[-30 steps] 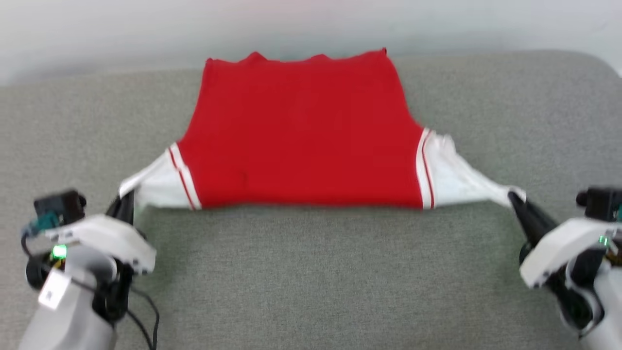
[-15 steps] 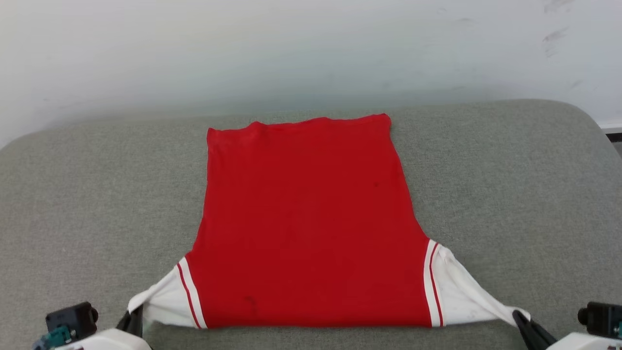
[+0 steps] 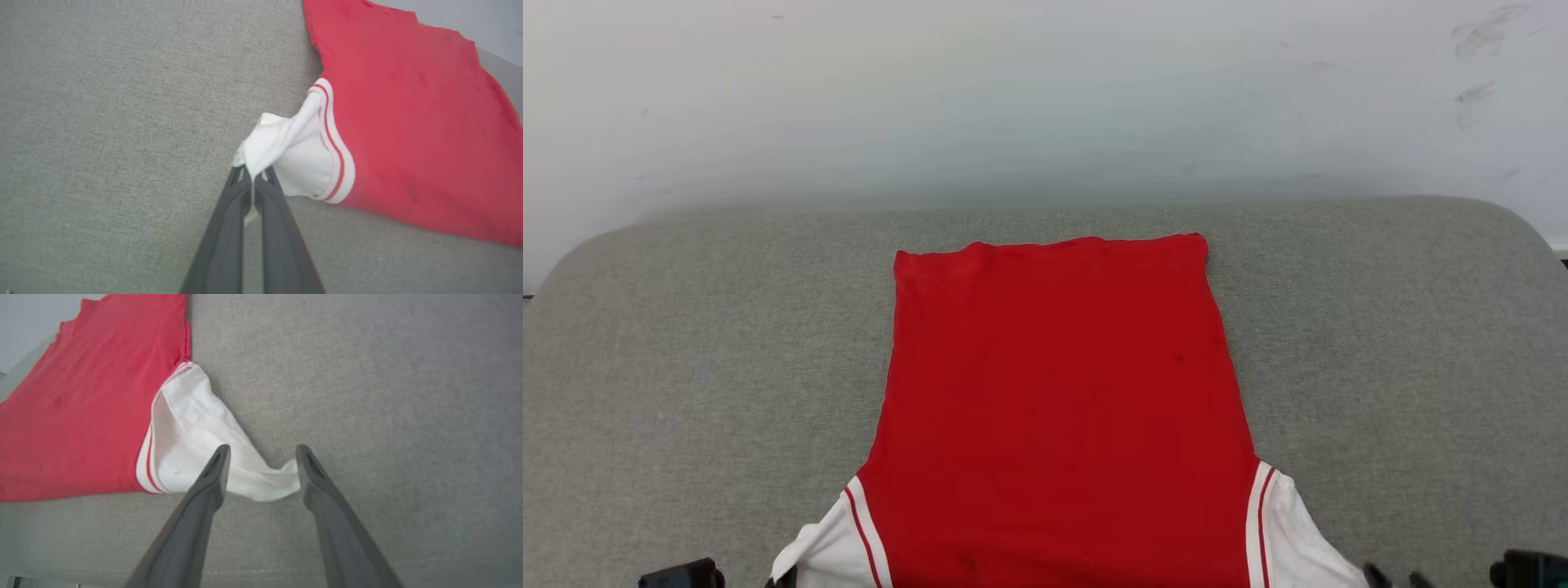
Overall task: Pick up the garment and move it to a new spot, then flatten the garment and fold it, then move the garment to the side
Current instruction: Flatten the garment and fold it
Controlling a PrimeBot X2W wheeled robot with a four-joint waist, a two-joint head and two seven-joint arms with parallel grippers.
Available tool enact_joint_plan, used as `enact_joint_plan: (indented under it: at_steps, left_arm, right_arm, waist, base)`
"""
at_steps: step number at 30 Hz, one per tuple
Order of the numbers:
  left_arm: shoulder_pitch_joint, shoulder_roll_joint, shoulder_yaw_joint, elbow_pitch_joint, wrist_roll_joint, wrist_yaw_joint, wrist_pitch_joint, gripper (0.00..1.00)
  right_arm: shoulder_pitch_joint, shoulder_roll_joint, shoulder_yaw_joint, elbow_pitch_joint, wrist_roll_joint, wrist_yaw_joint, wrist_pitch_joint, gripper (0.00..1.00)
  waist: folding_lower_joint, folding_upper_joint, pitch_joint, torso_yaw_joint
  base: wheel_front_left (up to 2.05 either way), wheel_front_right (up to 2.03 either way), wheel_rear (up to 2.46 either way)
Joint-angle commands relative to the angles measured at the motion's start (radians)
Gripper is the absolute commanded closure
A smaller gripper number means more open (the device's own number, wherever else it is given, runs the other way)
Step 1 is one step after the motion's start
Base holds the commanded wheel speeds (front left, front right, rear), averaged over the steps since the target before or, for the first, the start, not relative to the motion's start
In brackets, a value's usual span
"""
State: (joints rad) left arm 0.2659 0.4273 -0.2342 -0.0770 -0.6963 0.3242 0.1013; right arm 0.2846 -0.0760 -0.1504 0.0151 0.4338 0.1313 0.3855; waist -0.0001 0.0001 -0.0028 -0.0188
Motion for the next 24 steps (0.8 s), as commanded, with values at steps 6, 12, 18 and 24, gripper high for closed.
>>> enact_joint_plan:
  at_steps: [6,12,18,24]
  left_arm:
    - [-0.063,-0.004,-0.030,-0.048,0.037,-0.007,-0.010,1.00]
    - [-0.142,-0.008,-0.045,-0.099,0.070,-0.012,-0.028,1.00]
    - [-0.252,-0.033,-0.076,-0.135,0.103,-0.036,-0.054,1.00]
    - [-0.332,-0.067,-0.113,-0.137,0.124,-0.062,-0.083,1.00]
  right_arm:
    - [-0.186,-0.026,-0.039,0.047,-0.041,-0.001,-0.117,0.00]
    - [-0.451,-0.091,-0.035,0.230,-0.078,-0.001,-0.171,0.00]
    - [-0.740,-0.181,0.016,0.399,-0.114,-0.001,-0.178,0.00]
    - [-1.008,-0.240,0.074,0.579,-0.115,-0.001,-0.106,0.00]
  waist:
    - [0.0001,-0.0001,0.021,0.034]
    - [0.0001,-0.0001,0.106,0.087]
    - [0.0001,-0.0001,0.240,0.157]
    - [0.0001,-0.0001,0.329,0.211]
  base:
    - [0.00,0.00,0.00]
    - [0.00,0.00,0.00]
    - [0.00,0.00,0.00]
    - [0.00,0.00,0.00]
